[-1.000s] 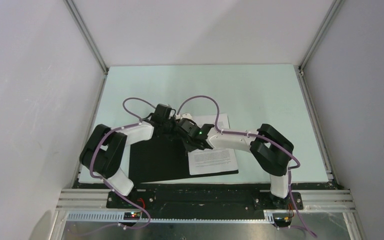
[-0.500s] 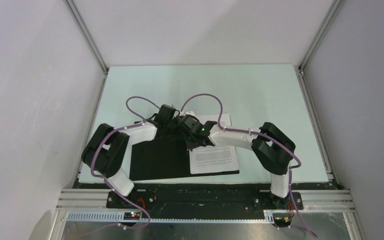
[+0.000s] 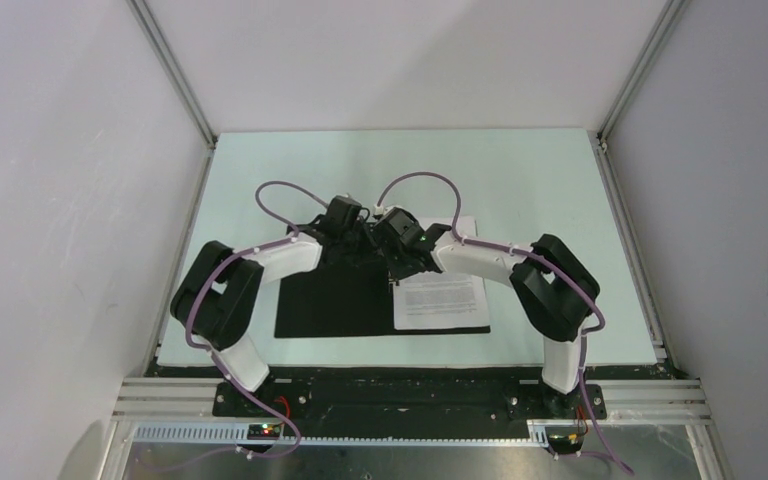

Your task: Put the files into the folder

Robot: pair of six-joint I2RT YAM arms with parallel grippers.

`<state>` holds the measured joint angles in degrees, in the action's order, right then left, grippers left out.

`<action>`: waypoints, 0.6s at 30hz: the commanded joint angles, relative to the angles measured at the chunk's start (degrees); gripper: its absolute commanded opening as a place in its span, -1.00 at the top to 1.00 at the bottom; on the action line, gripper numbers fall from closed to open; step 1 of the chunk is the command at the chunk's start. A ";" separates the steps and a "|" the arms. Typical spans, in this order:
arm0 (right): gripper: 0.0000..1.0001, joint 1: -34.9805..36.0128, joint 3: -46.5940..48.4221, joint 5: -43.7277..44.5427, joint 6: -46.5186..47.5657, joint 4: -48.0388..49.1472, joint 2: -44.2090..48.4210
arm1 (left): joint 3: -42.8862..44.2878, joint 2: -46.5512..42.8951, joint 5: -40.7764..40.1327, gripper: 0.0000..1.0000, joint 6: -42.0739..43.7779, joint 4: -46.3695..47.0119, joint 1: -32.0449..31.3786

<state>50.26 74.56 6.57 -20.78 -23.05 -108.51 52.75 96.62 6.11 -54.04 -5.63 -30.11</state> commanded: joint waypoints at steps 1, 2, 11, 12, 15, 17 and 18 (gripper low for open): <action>0.97 0.56 -2.67 -0.21 5.18 0.24 3.20 | 2.08 0.91 -1.77 0.46 -0.56 0.00 -1.48; 0.97 0.72 -3.42 -0.41 5.23 0.91 3.56 | 2.08 0.88 -1.79 0.44 -0.37 0.00 -1.68; 0.98 0.69 -14.38 -0.26 3.93 5.09 10.49 | 2.25 2.47 -2.17 0.43 -0.10 -0.41 -4.90; 0.97 0.58 -15.29 -0.34 4.00 5.53 11.23 | 2.43 2.63 -2.20 0.43 -0.06 -0.38 -5.56; 0.97 0.69 -16.15 -0.31 4.15 5.64 12.20 | 3.54 3.71 -1.81 0.43 0.03 -0.41 -6.57; 0.97 0.75 -16.44 -0.25 4.25 5.34 12.48 | 4.38 4.46 -1.58 0.43 0.30 -0.37 -7.29; 0.98 0.66 -16.48 -0.20 4.25 5.32 12.56 | 4.60 4.90 -1.53 0.43 0.41 -0.38 -7.74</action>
<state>50.92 59.05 6.52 -17.26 -17.10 -97.47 54.17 100.29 5.13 -54.00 -6.85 -36.32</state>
